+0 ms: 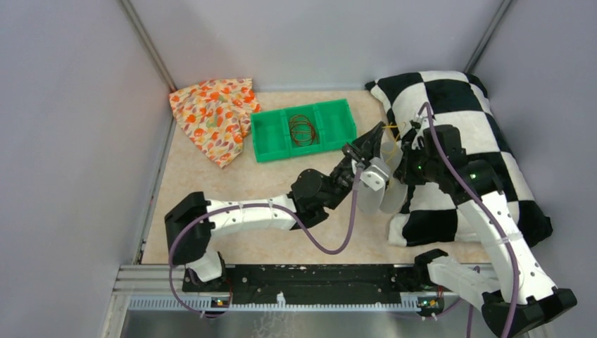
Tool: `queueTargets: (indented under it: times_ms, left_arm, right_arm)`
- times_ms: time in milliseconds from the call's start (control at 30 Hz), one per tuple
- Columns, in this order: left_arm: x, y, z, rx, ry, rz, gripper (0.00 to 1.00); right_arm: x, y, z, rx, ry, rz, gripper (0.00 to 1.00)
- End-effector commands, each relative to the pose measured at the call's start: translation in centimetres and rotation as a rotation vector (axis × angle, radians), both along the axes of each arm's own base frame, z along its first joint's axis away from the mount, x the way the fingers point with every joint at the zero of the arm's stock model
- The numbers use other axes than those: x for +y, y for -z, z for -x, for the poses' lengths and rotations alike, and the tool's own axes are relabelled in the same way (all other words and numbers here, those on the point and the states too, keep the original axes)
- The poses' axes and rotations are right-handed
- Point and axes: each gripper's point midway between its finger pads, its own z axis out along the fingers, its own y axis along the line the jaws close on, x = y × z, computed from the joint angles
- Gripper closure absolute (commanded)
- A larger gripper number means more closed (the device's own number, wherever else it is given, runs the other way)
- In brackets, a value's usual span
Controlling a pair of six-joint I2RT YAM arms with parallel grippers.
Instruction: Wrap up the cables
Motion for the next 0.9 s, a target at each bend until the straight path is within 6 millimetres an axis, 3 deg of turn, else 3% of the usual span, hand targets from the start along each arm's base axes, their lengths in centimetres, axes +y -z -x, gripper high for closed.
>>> queueTargets:
  times_ms: [0, 133, 300, 433, 567, 700, 800, 867]
  left_arm:
    - [0.8, -1.5, 0.3, -0.188, -0.089, 0.033, 1.00]
    - [0.5, -0.6, -0.5, -0.189, -0.097, 0.027, 1.00]
    - [-0.7, 1.1, 0.3, -0.097, 0.052, -0.008, 1.00]
    - [-0.7, 3.2, 0.2, -0.046, 0.068, -0.054, 1.00]
    - [-1.3, 5.9, 0.6, 0.037, 0.129, -0.138, 1.00]
    - [-1.3, 7.4, 0.8, 0.118, 0.196, -0.136, 1.00]
    - [-1.3, 8.7, 0.2, 0.154, 0.188, -0.161, 0.95]
    - [-1.1, 9.2, -0.3, 0.165, 0.161, -0.168, 0.86]
  right_arm:
    - [0.4, -2.2, 0.6, -0.087, -0.049, -0.032, 1.00]
    - [0.4, -2.5, 1.9, -0.078, -0.081, -0.032, 1.00]
    - [-0.4, -2.0, 4.1, -0.040, -0.087, -0.021, 1.00]
    - [-0.9, -1.8, 5.9, -0.016, -0.082, -0.021, 1.00]
    - [-0.6, -3.1, 7.2, -0.039, -0.106, -0.062, 1.00]
    - [-0.4, -4.7, 7.4, -0.072, -0.112, -0.090, 1.00]
    - [0.3, -5.7, 7.5, -0.084, -0.141, -0.124, 1.00]
    - [0.4, -6.1, 7.4, -0.090, -0.145, -0.127, 1.00]
